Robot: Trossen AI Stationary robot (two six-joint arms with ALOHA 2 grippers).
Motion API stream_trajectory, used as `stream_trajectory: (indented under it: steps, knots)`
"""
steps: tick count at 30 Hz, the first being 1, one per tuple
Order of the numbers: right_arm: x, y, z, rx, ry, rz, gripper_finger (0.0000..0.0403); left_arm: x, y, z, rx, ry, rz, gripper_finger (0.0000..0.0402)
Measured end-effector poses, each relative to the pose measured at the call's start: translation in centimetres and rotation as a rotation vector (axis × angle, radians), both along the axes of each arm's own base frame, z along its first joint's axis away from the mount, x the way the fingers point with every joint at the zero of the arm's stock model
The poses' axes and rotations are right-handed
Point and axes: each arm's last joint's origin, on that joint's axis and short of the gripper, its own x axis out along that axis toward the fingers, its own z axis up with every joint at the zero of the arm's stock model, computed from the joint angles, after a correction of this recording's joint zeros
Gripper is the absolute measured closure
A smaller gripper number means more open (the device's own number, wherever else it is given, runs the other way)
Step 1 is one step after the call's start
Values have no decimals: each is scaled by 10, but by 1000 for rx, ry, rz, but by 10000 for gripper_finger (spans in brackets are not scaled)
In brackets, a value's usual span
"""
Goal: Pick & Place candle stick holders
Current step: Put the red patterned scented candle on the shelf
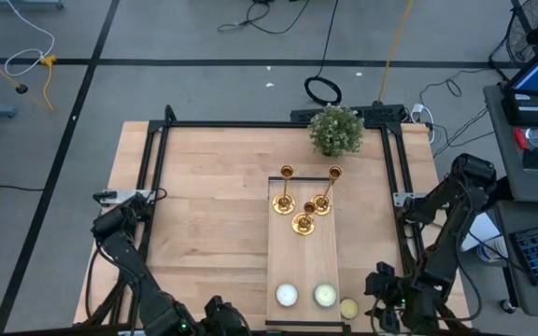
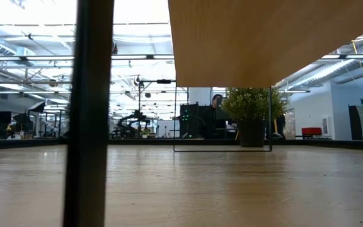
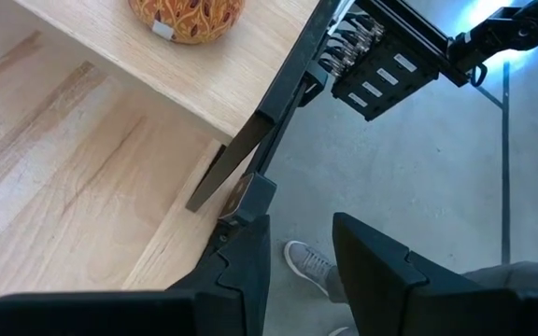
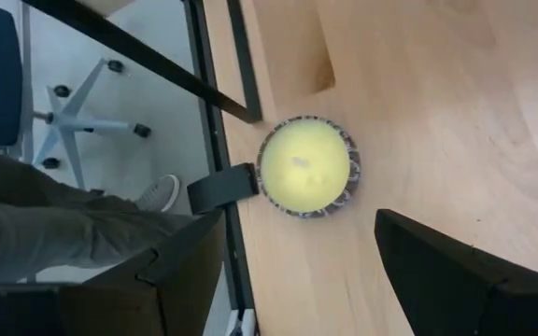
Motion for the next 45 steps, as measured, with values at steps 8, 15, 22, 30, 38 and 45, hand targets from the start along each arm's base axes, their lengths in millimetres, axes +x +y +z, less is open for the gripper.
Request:
stream_trajectory:
  steps: [8,15,22,30,38,45]
  knots:
    - [9,-4,-5,-52,-15,23,128,0,0,0,2,-1,-1,279]
    - [22,3,-19,-78,-9,108,128,0,0,0,-2,0,3,279]
    - [28,11,-27,-103,-36,165,128,0,0,0,-6,0,6,279]
    - [33,20,-31,-154,-54,235,128,0,0,0,-6,0,7,279]
    - [41,25,-39,-238,-6,247,128,0,0,0,-11,0,12,280]
    - [43,29,-42,-189,15,266,75,0,0,0,-12,0,12,280]
